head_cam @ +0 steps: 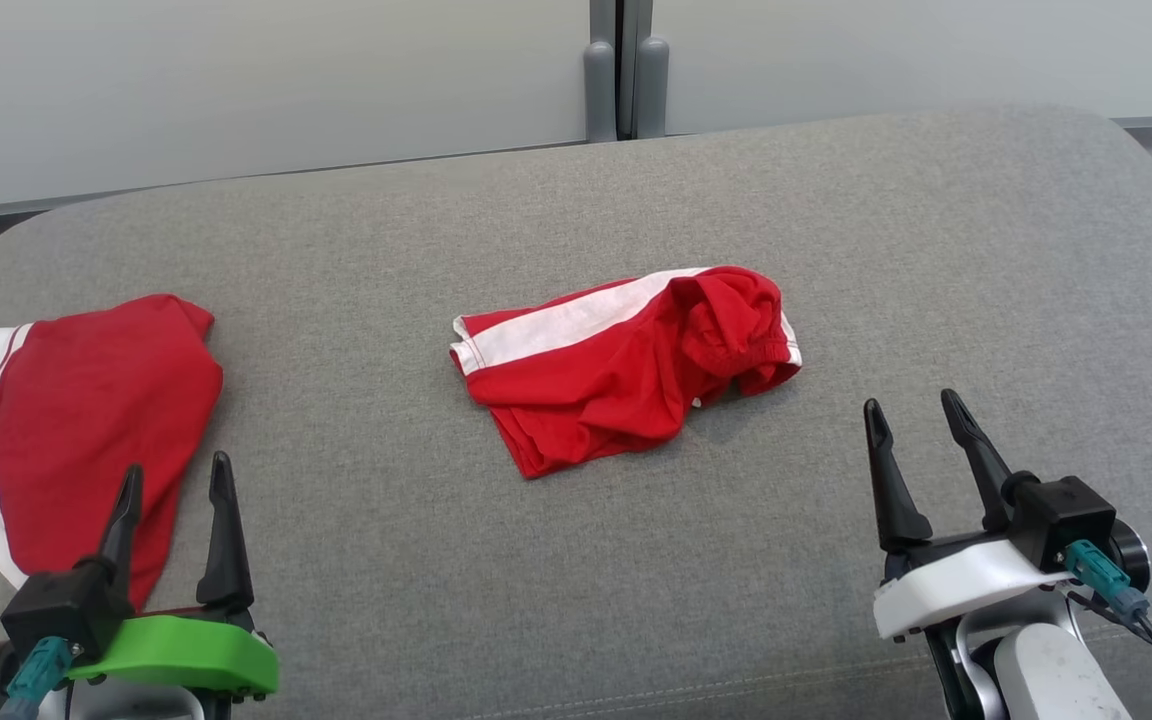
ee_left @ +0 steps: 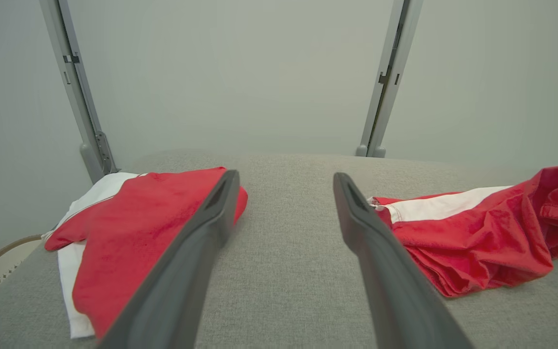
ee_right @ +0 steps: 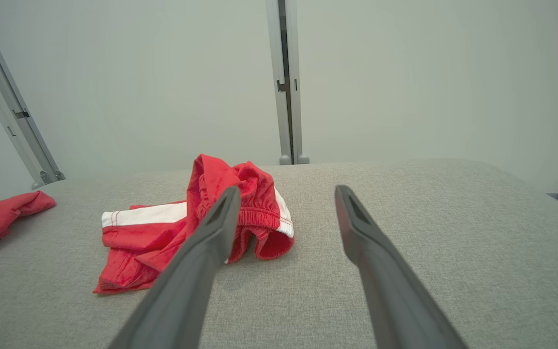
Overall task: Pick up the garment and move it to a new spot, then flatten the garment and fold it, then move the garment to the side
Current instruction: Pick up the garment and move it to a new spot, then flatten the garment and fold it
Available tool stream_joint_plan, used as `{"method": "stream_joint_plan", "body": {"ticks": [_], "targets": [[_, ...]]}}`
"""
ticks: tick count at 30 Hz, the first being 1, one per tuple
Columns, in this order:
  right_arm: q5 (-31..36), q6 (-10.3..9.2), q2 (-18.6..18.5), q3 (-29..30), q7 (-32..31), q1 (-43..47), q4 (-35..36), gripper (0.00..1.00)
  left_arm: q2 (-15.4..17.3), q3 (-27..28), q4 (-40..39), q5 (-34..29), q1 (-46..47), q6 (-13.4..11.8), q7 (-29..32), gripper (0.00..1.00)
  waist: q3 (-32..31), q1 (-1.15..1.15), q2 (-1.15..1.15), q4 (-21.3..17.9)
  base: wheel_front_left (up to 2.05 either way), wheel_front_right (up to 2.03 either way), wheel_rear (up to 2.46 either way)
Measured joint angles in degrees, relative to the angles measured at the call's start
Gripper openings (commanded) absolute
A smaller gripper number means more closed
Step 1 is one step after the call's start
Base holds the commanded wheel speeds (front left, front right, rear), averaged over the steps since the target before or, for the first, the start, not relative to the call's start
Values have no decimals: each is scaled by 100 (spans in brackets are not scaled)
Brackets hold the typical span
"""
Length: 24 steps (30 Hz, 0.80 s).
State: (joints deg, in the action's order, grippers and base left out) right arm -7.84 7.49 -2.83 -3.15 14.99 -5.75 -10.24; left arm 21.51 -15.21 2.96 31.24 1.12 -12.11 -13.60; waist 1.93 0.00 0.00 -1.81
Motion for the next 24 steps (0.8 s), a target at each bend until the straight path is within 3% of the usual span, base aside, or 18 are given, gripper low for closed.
{"method": "stream_joint_plan", "body": {"ticks": [16, 24], "targets": [[47, 0, 0, 38, -32, -3, 76, 100, -33, -149, 37, 80, 17, -35, 193, 100, 49, 0, 0, 65, 0, 0, 0], [21, 1, -44, 31, -138, -176, 15, 100, -118, -558, 186, 156, 465, 381, 594, 100, 193, 0, 0, 113, 0, 0, 0]]}}
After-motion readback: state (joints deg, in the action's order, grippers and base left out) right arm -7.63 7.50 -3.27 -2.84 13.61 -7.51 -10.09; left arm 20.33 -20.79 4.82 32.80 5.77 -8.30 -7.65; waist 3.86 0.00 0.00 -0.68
